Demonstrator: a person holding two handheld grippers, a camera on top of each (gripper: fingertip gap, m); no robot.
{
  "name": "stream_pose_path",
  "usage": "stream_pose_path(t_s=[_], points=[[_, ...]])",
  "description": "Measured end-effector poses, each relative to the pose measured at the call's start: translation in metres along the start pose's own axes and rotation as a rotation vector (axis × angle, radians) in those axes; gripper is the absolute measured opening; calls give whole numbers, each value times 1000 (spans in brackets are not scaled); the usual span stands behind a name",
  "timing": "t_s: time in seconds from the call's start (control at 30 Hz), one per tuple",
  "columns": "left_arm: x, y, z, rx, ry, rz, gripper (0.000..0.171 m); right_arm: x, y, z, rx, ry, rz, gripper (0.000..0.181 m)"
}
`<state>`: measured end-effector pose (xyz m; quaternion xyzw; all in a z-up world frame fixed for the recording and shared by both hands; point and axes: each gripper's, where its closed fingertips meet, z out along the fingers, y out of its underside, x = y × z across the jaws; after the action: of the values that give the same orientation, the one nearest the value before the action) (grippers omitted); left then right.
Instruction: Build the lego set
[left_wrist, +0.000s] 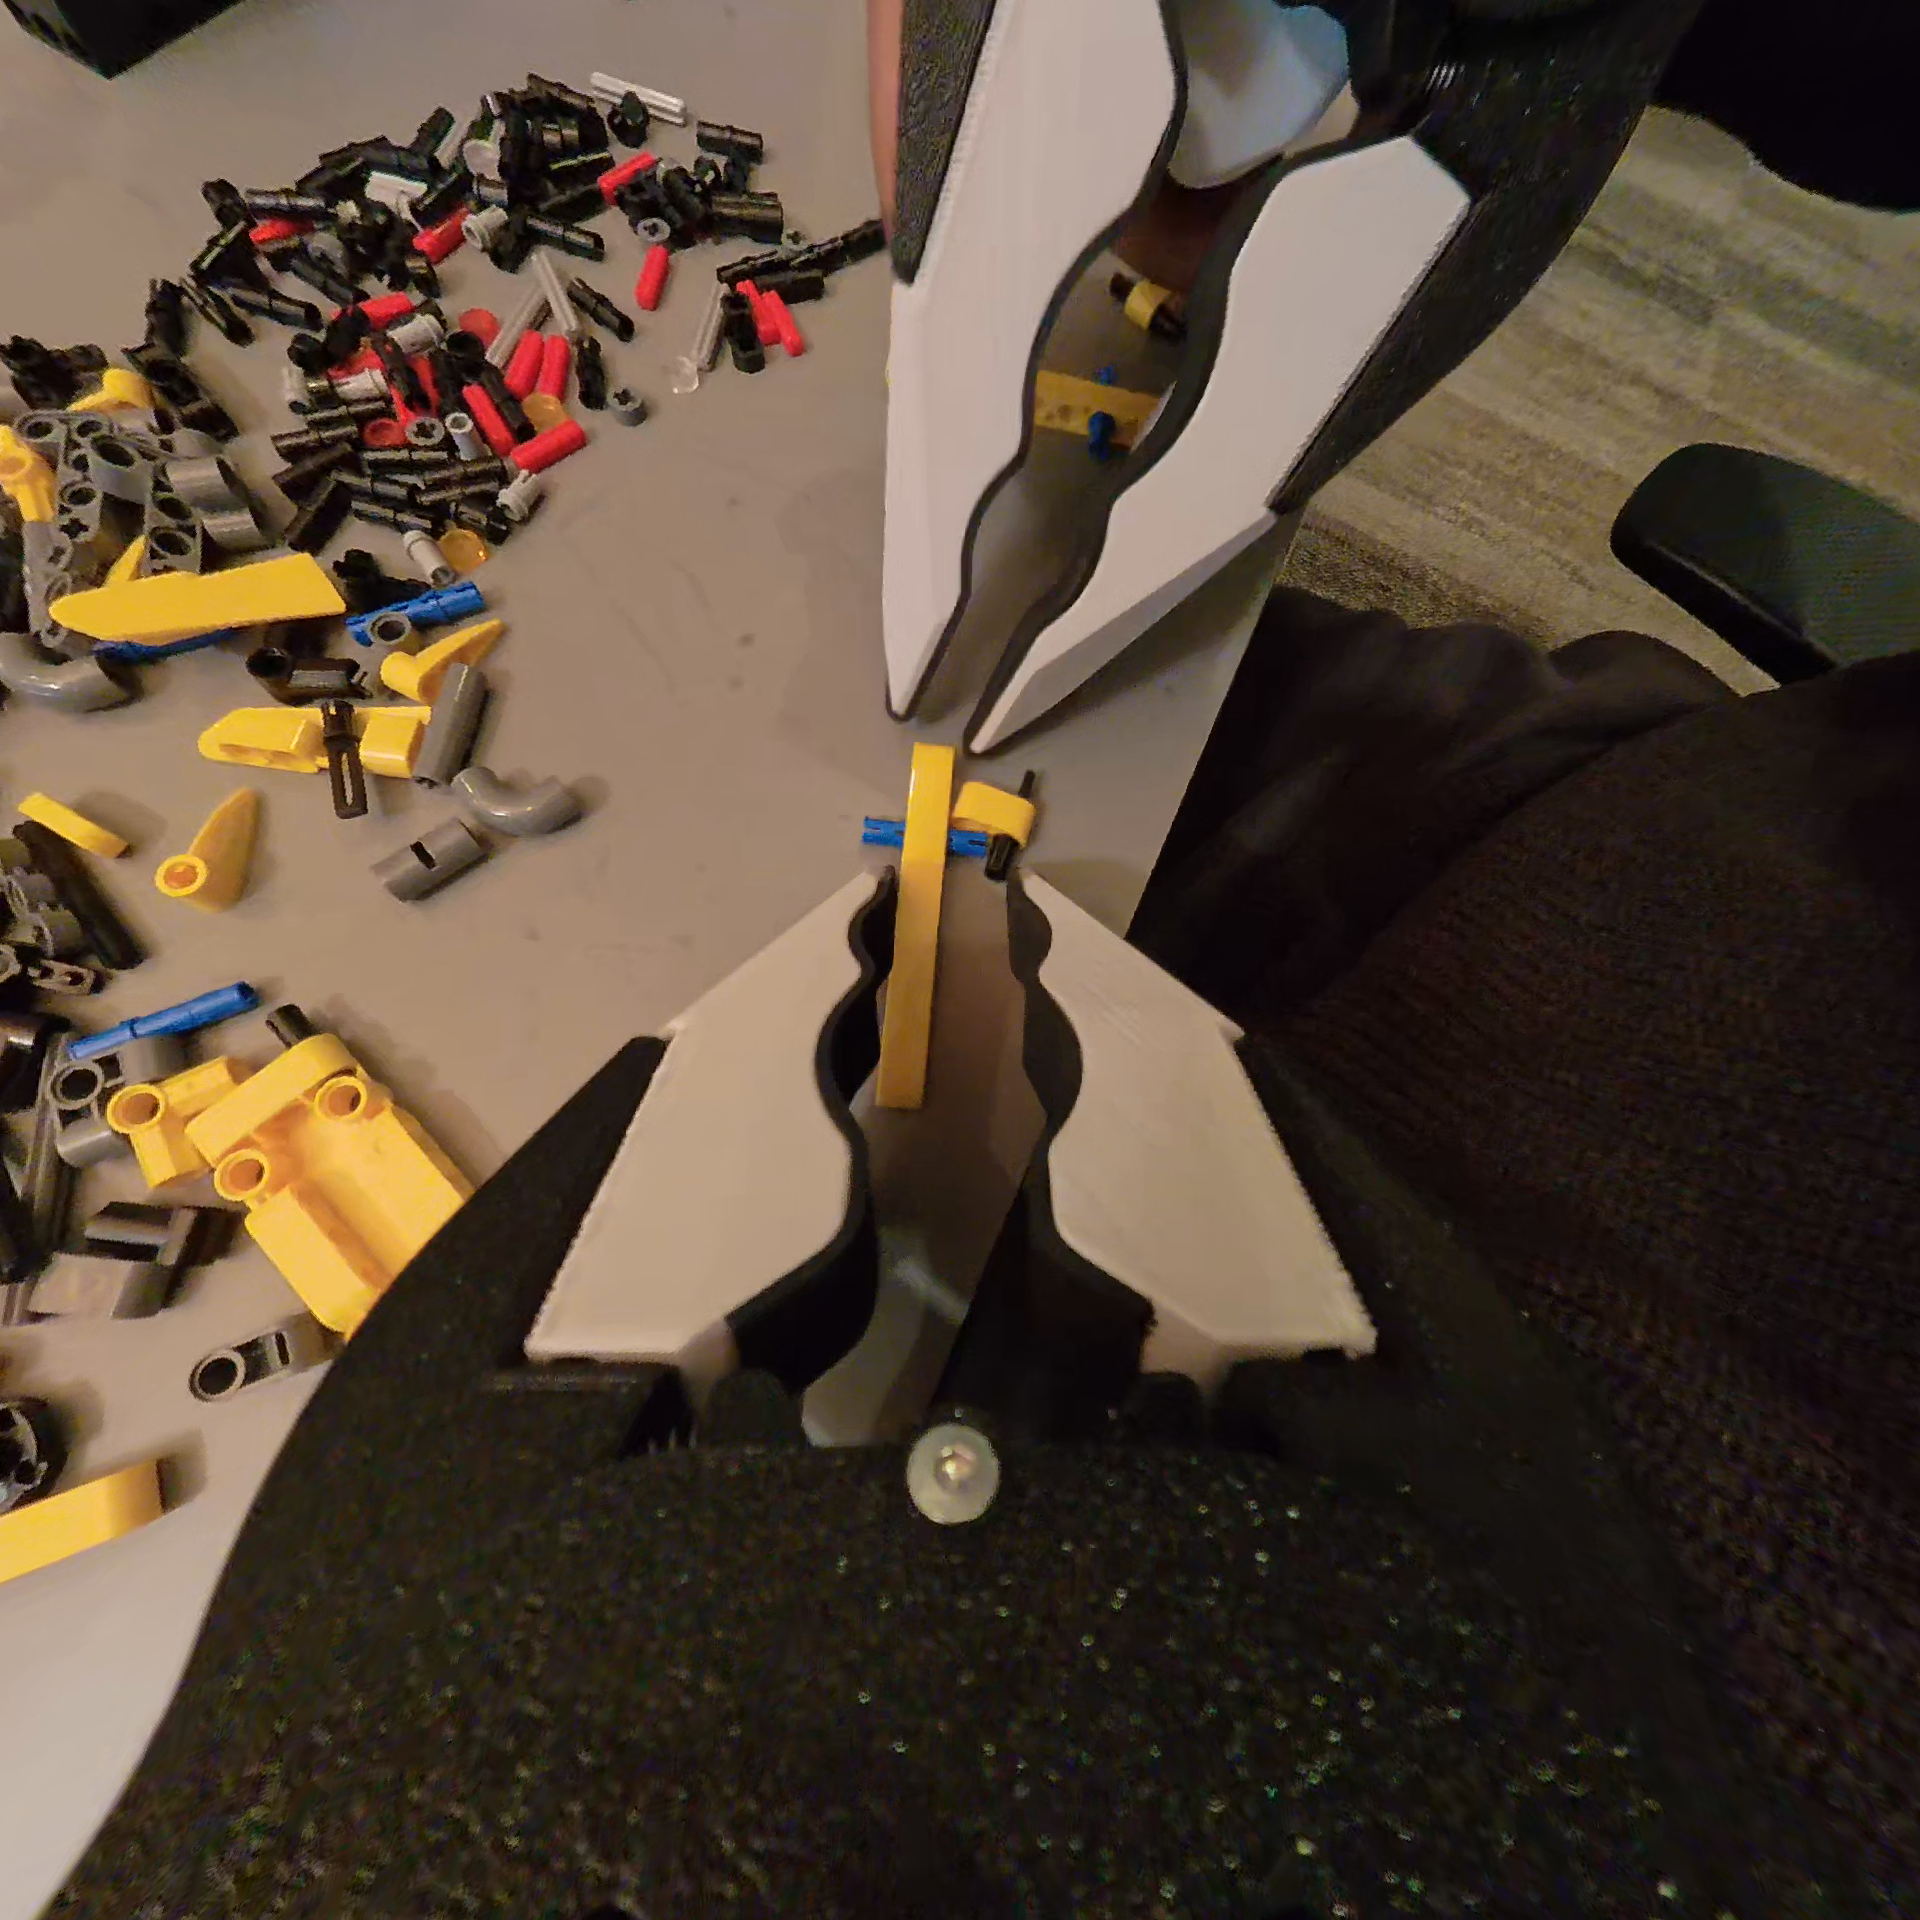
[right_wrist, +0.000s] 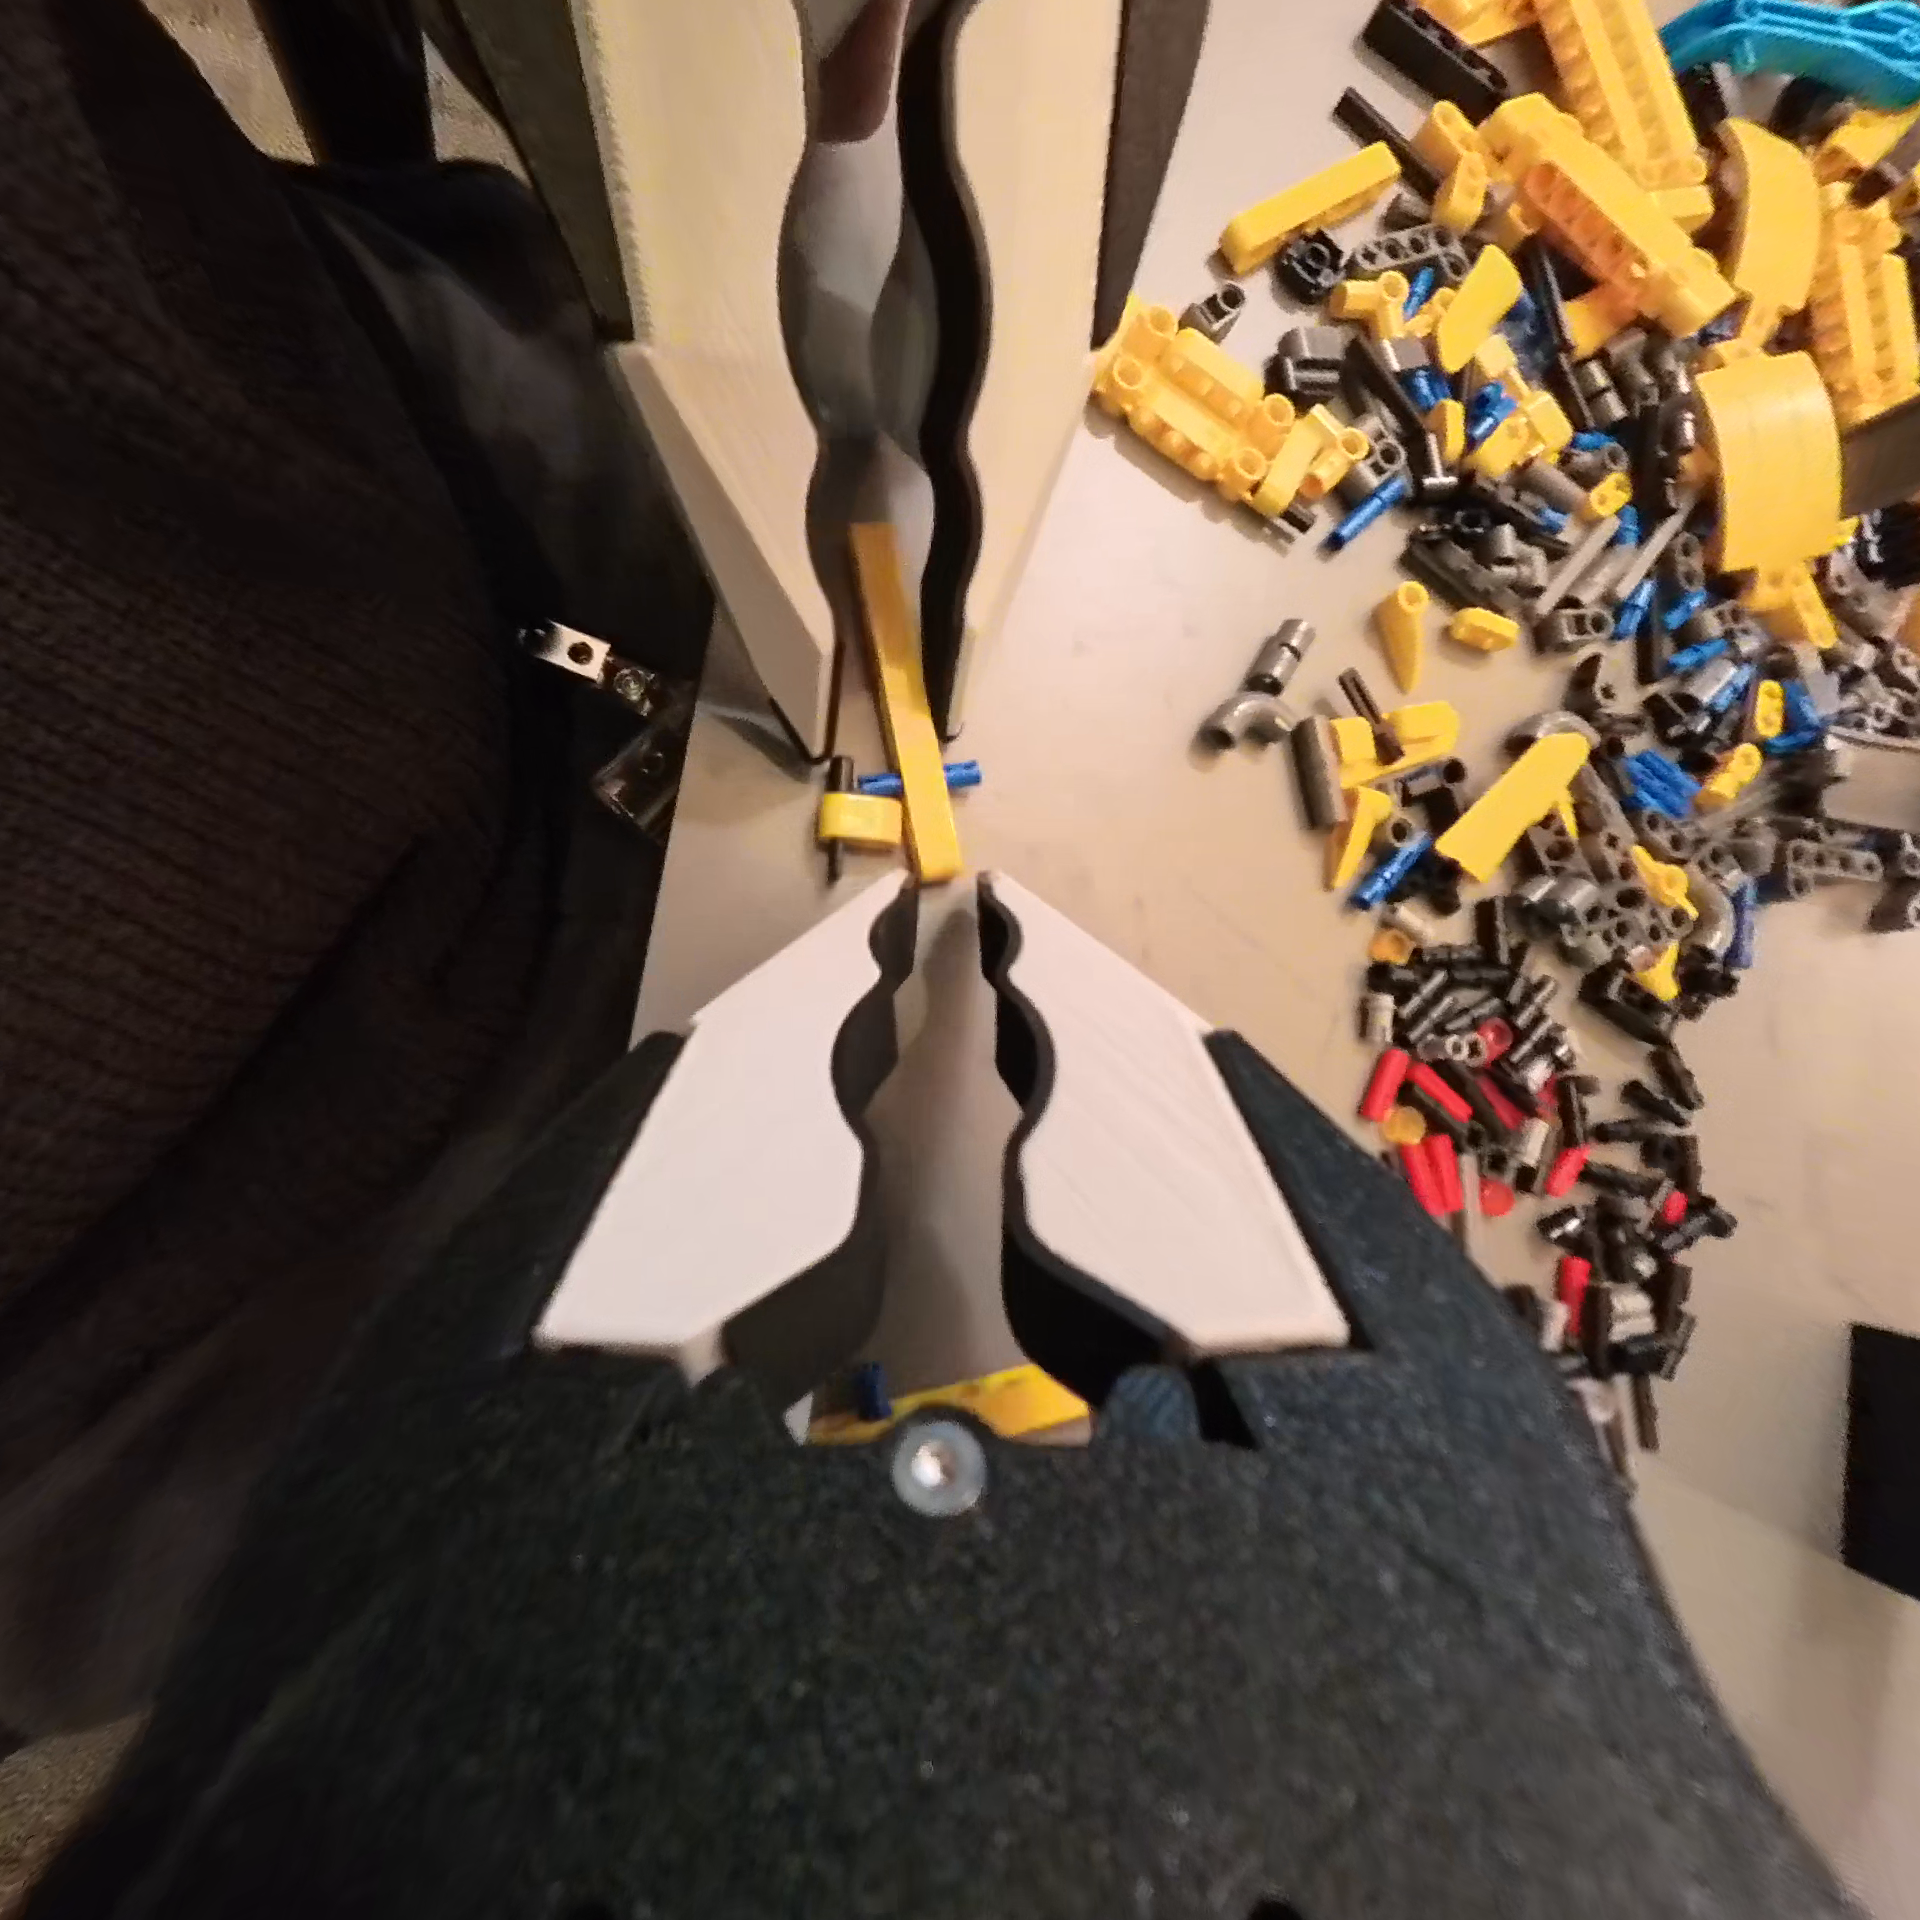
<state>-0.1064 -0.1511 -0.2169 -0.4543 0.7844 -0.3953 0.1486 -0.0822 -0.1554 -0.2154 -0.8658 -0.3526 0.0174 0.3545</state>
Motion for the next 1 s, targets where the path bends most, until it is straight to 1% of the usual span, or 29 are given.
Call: stream_pose_path(t_s=[0.17,0.27,0.3,0.37,0.43,0.67,0.77,0.87,1.0], points=[[0,2,-3,-6,-3,-21,21,-10,-1,-8,63,-41,107,12],[-1,4,-5,-12,-9,-30,20,-17,-3,-7,81,-63,140,18],[-3,4,-5,-12,-17,-36,18,-18,-4,-5,81,-65,143,20],[-7,4,-6,-18,-44,-51,8,-19,-3,-1,71,-53,139,21],[-7,4,-6,-23,-55,-62,8,-17,-4,2,67,-33,153,21],[-6,2,-2,-22,-110,-94,7,-19,-4,2,52,83,263,9],[-9,0,0,-12,-154,-114,7,-18,-5,3,42,168,371,5],[-10,-1,0,-22,-203,-74,7,-16,-6,5,43,249,494,5],[-12,-1,1,-22,-213,-74,7,-15,-8,6,55,314,599,6]])
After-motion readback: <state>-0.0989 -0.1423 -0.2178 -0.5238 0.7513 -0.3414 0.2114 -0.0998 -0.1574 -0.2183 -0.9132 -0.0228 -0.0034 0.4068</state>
